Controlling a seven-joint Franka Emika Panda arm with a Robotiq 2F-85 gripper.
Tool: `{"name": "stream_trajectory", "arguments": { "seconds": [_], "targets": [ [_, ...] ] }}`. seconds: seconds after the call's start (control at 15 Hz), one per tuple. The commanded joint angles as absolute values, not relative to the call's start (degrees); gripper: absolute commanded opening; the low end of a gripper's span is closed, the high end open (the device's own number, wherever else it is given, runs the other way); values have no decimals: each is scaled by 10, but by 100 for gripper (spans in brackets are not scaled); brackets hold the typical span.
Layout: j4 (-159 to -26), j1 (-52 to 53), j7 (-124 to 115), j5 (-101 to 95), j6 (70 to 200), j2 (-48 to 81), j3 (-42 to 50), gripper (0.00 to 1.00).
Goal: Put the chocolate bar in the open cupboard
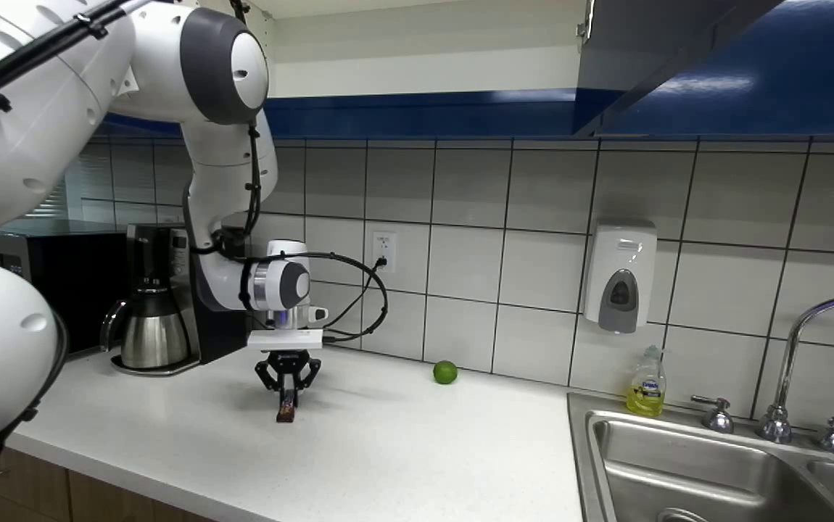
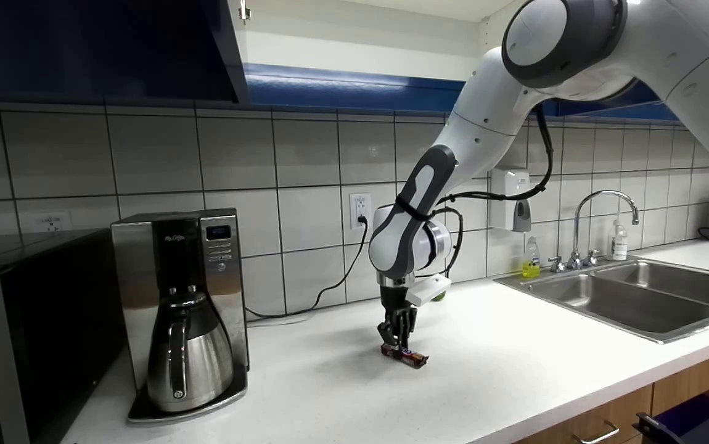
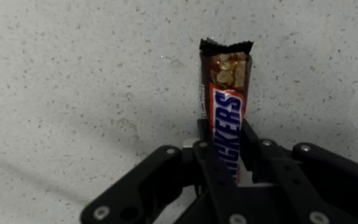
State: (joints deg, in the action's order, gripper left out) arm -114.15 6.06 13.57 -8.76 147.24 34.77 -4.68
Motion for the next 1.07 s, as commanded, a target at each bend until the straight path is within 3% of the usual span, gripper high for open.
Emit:
{"name": "stream_trajectory", "arguments": {
  "seconds": [0.0,1.0],
  "targets": [
    [-1145,57,130,-86,1453,323,-54,6],
    [-1245,82,1,-75,1468,215,-40,6]
  ]
}}
